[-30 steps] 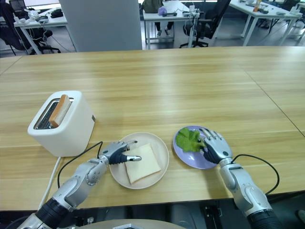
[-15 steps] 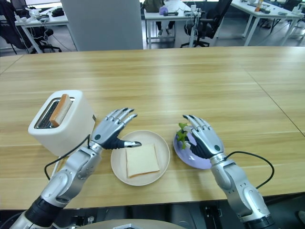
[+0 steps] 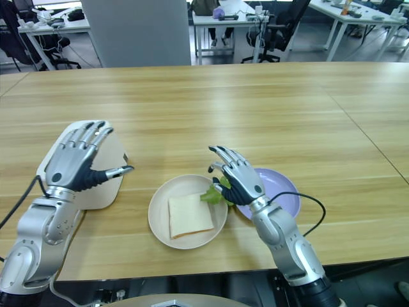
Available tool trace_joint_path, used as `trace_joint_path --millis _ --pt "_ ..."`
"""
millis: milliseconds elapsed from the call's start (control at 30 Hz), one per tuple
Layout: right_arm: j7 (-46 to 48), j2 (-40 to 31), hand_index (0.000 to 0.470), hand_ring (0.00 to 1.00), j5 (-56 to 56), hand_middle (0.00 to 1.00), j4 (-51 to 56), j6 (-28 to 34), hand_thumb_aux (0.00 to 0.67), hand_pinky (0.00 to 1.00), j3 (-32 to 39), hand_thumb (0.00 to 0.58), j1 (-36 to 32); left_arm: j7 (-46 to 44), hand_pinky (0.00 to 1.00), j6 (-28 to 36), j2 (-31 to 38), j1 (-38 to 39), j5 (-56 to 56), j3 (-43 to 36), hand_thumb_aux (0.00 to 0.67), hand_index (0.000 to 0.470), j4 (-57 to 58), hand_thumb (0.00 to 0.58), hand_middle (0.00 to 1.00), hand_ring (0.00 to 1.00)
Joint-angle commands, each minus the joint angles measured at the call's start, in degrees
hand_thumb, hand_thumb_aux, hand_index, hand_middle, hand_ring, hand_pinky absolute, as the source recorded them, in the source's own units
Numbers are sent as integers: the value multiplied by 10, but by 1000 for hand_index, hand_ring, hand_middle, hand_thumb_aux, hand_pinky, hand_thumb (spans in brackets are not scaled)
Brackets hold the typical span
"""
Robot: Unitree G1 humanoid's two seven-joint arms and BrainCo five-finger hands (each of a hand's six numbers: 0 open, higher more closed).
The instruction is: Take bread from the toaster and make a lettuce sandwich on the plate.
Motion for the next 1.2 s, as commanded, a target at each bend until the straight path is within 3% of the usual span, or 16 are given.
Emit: trace_joint_path --millis 33,300,333,367,400,633,900,1200 --pt "17 -2 460 0 4 0 9 1 670 0 0 580 -14 -11 0 4 -17 17 -2 -1 0 0 -4 0 0 0" --pt "19 -74 460 0 7 0 85 3 670 0 -39 580 32 -18 0 28 -40 39 8 28 0 0 1 0 0 0" --pt "16 -84 287 0 3 0 99 -1 418 0 -38 498 35 -22 0 34 -40 41 11 30 0 0 6 0 0 0" --pt "14 -95 287 0 -2 0 113 -5 418 0 -37 498 38 -26 0 40 -39 43 14 31 0 0 12 0 0 0" --pt "9 -104 0 0 -7 0 125 -11 0 0 -35 0 40 -30 0 45 -38 45 18 32 0 0 17 0 0 0" --pt "-22 -142 0 0 -38 0 194 -38 0 0 -21 0 22 -35 0 61 -42 55 22 35 0 0 25 0 0 0" --pt "-70 -137 0 0 -71 0 289 -59 0 0 14 0 -28 -32 0 31 -99 54 -23 -14 0 0 -12 0 0 0" --pt "-122 -137 0 0 -134 0 362 -66 0 0 76 0 -79 -28 0 13 -120 64 -17 -55 0 0 -2 0 0 0"
